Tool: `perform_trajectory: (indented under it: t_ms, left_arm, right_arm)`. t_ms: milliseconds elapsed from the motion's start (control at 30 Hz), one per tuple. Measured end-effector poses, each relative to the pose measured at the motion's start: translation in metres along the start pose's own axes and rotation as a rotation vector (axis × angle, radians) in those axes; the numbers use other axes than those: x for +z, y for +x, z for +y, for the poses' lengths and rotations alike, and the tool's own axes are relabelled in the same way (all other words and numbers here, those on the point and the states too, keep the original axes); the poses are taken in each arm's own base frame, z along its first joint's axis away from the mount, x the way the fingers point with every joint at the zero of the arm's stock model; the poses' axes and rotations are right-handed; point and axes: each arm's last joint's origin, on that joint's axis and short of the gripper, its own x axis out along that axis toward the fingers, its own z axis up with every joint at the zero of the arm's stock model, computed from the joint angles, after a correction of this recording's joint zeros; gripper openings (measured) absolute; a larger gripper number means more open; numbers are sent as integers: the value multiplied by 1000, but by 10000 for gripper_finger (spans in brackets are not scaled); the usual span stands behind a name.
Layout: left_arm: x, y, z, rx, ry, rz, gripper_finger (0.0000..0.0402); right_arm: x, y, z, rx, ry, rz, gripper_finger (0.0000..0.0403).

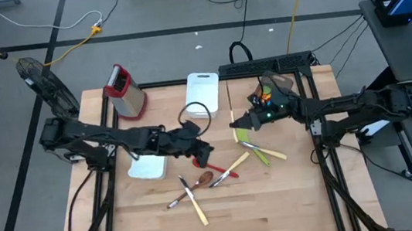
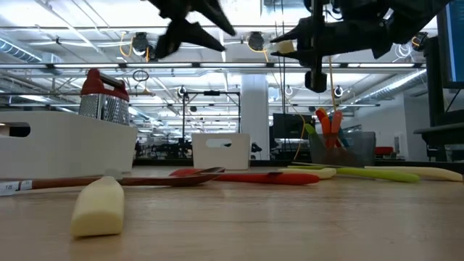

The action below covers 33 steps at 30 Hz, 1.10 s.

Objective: Pick & Place Kitchen Items
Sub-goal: Put the yellow table knife into the top white bin

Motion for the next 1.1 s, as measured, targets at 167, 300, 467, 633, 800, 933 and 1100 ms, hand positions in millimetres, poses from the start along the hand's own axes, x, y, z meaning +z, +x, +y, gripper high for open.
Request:
perform_trajectory:
  t_ms: [167,300,467,633,800,933,1100]
  left_arm:
    - [7,-32,7,119,69,-63,141]
    - [11,-54,13,204,126,-104,141]
    - [16,-78,22,282,208,-140,143]
    - [22,-104,27,306,260,-194,145]
    - [23,-132,36,299,281,-235,145]
    - [20,-149,44,287,301,-264,145]
    - [15,-164,55,287,309,-278,145]
  right_arm:
    - [11,-2,-10,12,153,17,64]
    - [22,6,-12,62,243,56,64]
    - [48,28,-5,108,272,85,64]
    - [79,55,-10,127,352,122,64]
    - [99,77,-28,112,478,171,64]
    - [108,88,-48,79,609,190,64]
    - [115,89,-73,30,736,169,63]
